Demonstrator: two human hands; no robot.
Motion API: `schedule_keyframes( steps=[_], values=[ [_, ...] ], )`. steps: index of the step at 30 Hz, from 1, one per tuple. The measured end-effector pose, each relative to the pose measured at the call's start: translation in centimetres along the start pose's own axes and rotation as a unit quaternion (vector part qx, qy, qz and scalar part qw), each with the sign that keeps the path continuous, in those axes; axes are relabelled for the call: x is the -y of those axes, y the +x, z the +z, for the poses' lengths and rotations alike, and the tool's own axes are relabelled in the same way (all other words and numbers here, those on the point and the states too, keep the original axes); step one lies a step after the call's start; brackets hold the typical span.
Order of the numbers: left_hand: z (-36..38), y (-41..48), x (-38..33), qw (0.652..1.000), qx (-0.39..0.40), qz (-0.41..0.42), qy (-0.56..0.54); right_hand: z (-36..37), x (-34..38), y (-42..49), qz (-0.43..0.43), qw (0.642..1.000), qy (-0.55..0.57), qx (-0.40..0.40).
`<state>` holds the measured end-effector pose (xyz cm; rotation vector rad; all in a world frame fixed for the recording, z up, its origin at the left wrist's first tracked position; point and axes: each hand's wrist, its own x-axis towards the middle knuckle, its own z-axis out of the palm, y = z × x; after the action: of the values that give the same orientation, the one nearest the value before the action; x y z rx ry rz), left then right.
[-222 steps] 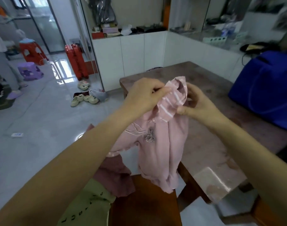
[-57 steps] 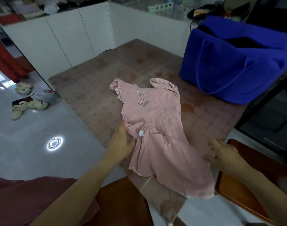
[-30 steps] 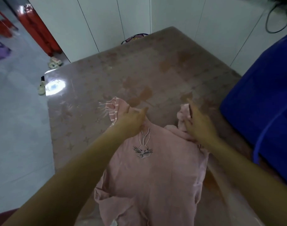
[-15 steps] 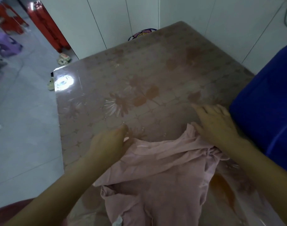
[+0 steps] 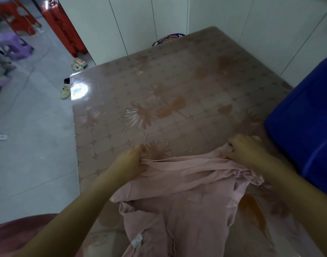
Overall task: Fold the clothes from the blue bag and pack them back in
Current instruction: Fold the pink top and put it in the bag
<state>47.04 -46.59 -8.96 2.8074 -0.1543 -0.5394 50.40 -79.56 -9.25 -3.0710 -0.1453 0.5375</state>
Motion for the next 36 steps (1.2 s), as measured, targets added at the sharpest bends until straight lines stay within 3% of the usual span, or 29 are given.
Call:
schedule_keyframes(
  steps=[4, 7, 10, 13, 15, 17, 19, 22, 26, 29, 36],
  values=[
    [-1.0, -1.2, -0.1, 0.998, -0.056, 0.023, -0.030, -1.1, -1.1, -2.0, -0.039, 0.993, 0.084, -0.074],
    [-2.9, -2.8, -1.0, 0.988, -0.089, 0.014, -0.129, -3.1, -1.4, -4.7, -0.029, 0.962, 0.235, -0.134],
    [-4.7, -4.8, -1.4, 0.969, -0.137, 0.035, -0.201, -5.5, -0.9, -8.2, -0.003, 0.937, 0.282, -0.205],
    [-6.7, -7.5, -1.3, 0.952, -0.161, 0.065, -0.253, -7.4, -0.4, -12.1, 0.002, 0.947, 0.224, -0.231],
    [-7.9, -9.6, -0.6, 0.951, -0.161, 0.085, -0.252, -8.2, -0.4, -15.2, 0.001, 0.960, 0.121, -0.253],
    [-9.0, -12.1, 0.3, 0.960, -0.143, 0.102, -0.219, -8.6, -0.5, -18.5, 0.016, 0.959, 0.021, -0.284],
    [-10.1, -14.9, 0.9, 0.974, -0.131, 0.123, -0.140, -9.3, 0.2, -22.3, 0.041, 0.949, 0.009, -0.312],
    [-12.2, -19.0, 0.8, 0.968, -0.176, 0.141, -0.106, -10.7, 2.4, -27.5, 0.039, 0.922, 0.072, -0.378],
    [-15.8, -24.0, -0.7, 0.927, -0.311, 0.164, -0.132, -12.7, 5.9, -34.0, 0.067, 0.870, 0.180, -0.454],
    [-17.5, -27.6, -1.6, 0.905, -0.296, 0.193, -0.236, -13.6, 7.3, -38.3, 0.087, 0.832, 0.215, -0.503],
    [-18.1, -34.5, -3.4, 0.843, -0.304, 0.296, -0.330, -13.8, 8.3, -45.9, 0.066, 0.775, 0.286, -0.560]
  ],
)
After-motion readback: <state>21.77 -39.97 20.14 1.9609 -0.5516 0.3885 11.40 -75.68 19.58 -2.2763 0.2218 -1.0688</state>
